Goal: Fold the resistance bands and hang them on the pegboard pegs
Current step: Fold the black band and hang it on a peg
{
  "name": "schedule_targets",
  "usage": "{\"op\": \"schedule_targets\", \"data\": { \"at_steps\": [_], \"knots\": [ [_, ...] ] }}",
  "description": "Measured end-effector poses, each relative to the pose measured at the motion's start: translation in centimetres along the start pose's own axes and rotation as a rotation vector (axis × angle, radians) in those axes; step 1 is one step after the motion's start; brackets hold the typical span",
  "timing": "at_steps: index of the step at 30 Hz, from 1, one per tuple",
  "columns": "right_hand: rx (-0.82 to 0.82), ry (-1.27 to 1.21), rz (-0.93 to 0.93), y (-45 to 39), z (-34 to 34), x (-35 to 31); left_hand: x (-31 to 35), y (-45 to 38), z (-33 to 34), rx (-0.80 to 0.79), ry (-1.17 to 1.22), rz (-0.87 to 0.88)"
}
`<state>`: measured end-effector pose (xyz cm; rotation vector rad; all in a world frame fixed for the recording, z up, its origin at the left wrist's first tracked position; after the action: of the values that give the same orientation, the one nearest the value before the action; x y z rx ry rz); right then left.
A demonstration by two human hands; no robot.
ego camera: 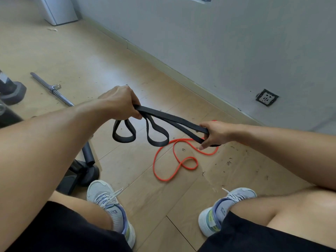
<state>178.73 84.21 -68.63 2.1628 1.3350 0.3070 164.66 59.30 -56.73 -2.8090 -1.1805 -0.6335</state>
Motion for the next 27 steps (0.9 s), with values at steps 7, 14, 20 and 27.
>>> {"op": "schedule_targets", "data": {
  "at_steps": [7, 14, 20, 27],
  "knots": [
    [-0.034, 0.047, 0.015, -0.5, 0.7, 0.6, 2.7, 0.2, 0.9, -0.063, 0.06, 0.102],
    [-0.024, -0.219, -0.169, 1.1, -0.6, -3.7, 6.3, 0.5, 1.5, -0.108, 0.088, 0.245],
    [-0.072, -0.467, -0.39, 4.4, -2.0, -9.2, 7.8, 0.7, 1.1, -0.077, 0.141, 0.29],
    [-0.008, -0.733, -0.404, 4.4, -3.3, -9.2, 7.2, 0.9, -0.1, -0.009, 0.255, 0.255]
  ]
}}
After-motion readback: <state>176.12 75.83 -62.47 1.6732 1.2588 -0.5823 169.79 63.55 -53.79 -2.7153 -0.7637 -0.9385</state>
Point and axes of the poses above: each hand's wrist, its own y-axis away from the middle knuckle, its own z-axis out of the palm, x = y × z, the point moved 10 cm from there along -y, towards the middle knuckle, and after that the axes turned 13 degrees about z, right-handed, at the moved point
